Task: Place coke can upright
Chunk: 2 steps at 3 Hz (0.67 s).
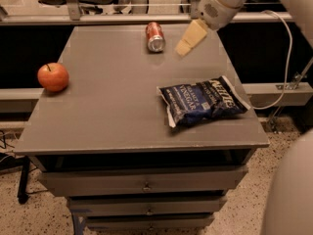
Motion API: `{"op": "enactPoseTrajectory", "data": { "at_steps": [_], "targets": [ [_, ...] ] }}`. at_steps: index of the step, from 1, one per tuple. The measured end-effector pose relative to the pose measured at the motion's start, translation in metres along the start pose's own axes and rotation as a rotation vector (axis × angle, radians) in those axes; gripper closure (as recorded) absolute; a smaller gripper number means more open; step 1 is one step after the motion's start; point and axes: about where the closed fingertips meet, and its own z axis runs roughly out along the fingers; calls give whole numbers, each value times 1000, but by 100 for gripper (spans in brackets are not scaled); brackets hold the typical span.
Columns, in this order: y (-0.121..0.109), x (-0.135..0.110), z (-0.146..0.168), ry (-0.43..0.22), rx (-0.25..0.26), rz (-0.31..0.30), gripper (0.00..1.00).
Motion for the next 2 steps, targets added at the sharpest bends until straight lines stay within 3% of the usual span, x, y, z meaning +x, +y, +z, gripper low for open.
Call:
{"op": "enactPoseTrajectory", "data": {
  "at_steps": [1, 2],
  "targets": [
    [-20, -32, 13, -45, 65, 160, 0],
    [-19, -34, 15, -48, 63, 225, 0]
  ]
}}
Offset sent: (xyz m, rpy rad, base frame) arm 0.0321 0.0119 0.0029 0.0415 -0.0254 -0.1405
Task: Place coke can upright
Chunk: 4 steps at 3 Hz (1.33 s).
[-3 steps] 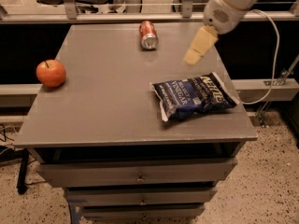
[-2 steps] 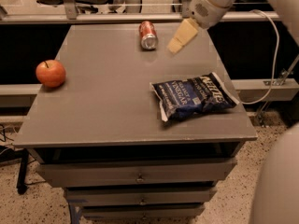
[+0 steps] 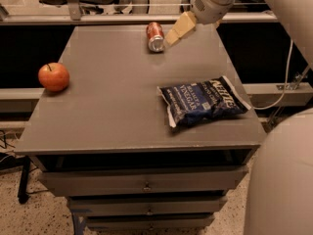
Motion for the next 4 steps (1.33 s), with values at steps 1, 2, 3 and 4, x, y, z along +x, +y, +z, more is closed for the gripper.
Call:
{"op": "enactPoseTrajectory", "data": {
  "at_steps": [1, 2, 3, 4],
  "targets": [
    [0, 0, 0, 0, 0, 0, 0],
    [3, -4, -8, -68, -35, 21, 0],
    [25, -38, -4, -190, -97, 64, 0],
    [42, -85, 1, -297, -129, 119, 0]
  ]
}}
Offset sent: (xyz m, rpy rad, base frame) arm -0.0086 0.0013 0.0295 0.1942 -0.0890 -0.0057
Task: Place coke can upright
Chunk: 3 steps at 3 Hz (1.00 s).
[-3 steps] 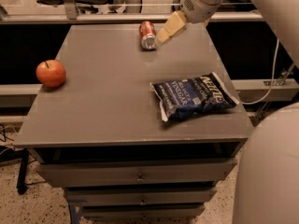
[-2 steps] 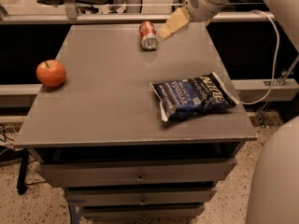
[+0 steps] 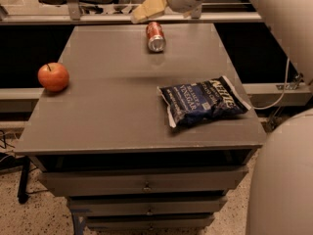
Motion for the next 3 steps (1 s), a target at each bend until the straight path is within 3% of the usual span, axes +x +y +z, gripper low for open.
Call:
{"op": "enactPoseTrajectory", "data": {
  "at_steps": [1, 2, 3],
  "targets": [
    [16, -35, 29, -66, 39, 12, 0],
    [11, -57, 66, -68, 115, -10, 0],
    [-6, -67, 103, -29, 185, -24, 0]
  ]
}}
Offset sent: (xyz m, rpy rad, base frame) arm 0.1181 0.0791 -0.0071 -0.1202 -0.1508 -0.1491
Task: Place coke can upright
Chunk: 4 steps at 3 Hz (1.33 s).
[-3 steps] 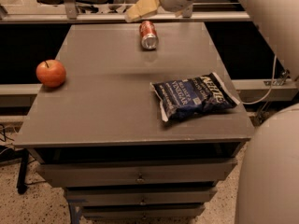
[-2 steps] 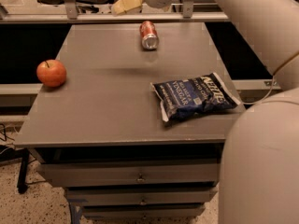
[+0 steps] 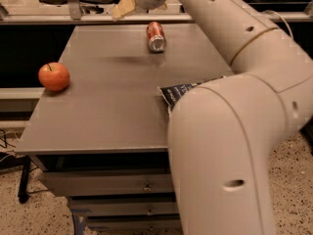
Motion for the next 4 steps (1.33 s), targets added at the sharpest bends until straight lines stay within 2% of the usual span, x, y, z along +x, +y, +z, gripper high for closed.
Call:
{"op": "enactPoseTrajectory", "data": {
  "at_steps": [2, 4],
  "targets": [
    [-31, 9, 51, 80, 97, -10, 0],
    [-49, 26, 75, 144, 136, -25, 0]
  ]
}}
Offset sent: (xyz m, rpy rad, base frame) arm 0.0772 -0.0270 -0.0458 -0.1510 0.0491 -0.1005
